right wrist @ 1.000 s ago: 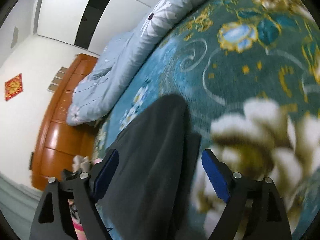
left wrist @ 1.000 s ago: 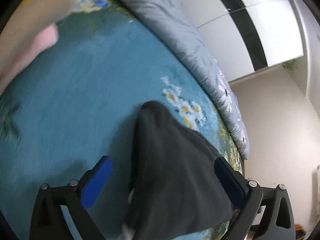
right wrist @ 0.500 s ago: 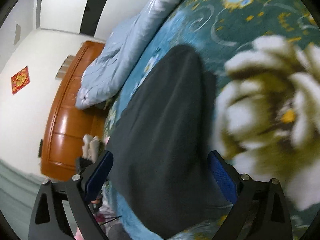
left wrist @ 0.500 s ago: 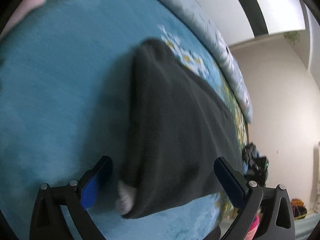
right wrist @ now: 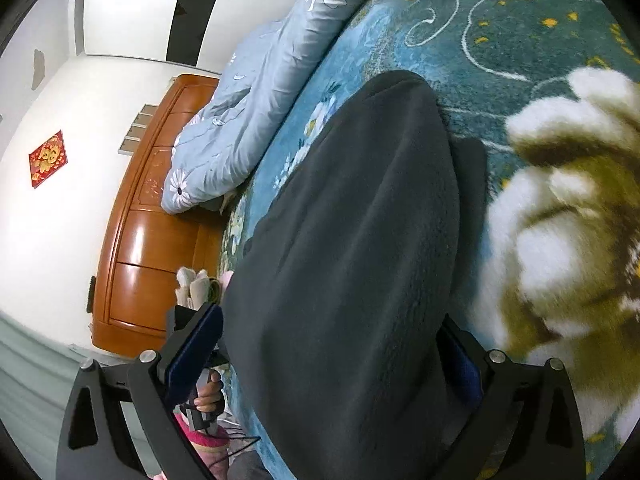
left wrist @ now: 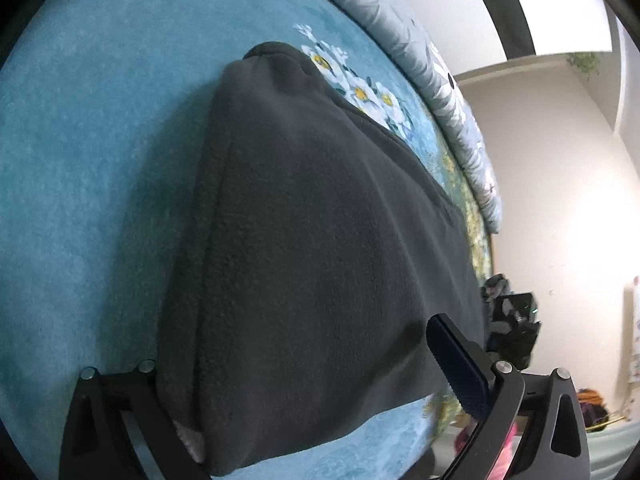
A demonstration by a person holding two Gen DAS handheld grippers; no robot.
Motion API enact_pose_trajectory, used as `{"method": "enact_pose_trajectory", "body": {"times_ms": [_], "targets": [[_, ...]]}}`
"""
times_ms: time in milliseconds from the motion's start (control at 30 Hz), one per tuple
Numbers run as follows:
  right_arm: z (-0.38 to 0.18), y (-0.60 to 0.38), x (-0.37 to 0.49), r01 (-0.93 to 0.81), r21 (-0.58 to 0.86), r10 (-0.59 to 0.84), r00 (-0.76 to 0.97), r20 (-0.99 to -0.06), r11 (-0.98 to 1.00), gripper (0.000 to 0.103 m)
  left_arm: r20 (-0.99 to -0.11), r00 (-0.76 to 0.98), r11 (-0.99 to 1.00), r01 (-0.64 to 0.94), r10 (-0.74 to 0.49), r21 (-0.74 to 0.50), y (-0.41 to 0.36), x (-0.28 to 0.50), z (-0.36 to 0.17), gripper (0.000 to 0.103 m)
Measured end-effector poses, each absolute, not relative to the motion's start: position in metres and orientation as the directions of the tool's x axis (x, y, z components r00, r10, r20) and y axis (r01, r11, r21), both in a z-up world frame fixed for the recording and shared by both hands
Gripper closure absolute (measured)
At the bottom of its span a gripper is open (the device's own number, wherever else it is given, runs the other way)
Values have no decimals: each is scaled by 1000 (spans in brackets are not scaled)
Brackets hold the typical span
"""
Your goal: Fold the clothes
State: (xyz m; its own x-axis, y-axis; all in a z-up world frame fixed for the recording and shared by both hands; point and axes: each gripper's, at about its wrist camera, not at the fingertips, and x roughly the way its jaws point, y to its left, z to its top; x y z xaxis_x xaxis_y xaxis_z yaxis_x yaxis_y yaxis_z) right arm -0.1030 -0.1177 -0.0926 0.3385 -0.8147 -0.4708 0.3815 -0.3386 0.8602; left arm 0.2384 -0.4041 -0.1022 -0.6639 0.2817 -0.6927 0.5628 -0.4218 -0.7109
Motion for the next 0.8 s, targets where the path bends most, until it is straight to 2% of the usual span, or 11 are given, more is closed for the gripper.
{"method": "enact_pose_trajectory", "body": {"times_ms": [100, 133, 167, 267, 433, 600, 800], "targets": [[-90, -123, -99, 428, 833, -793, 337, -508, -352, 4, -735, -635, -466, 590, 236, -659, -396, 239, -96, 13], [-91, -122, -99, 432, 828, -790, 334, -515, -357, 8, -743, -631, -470, 598, 222, -649, -395, 241, -94, 15], [-91, -122, -98, 436, 823, -787, 330, -522, -363, 18, -749, -628, -473, 605, 210, -640, -394, 243, -93, 19], [-94, -119, -98, 439, 817, -782, 324, -532, -374, 36, -754, -629, -468, 617, 190, -633, -394, 249, -93, 25], [-98, -117, -97, 435, 823, -783, 335, -524, -365, 54, -756, -633, -467, 624, 167, -626, -394, 256, -92, 37], [-95, -119, -96, 441, 823, -780, 344, -523, -358, 55, -740, -648, -447, 616, 181, -649, -400, 257, -98, 36], [-100, -119, -98, 416, 839, -784, 359, -507, -352, 52, -715, -668, -403, 607, 207, -685, -405, 256, -106, 27]]}}
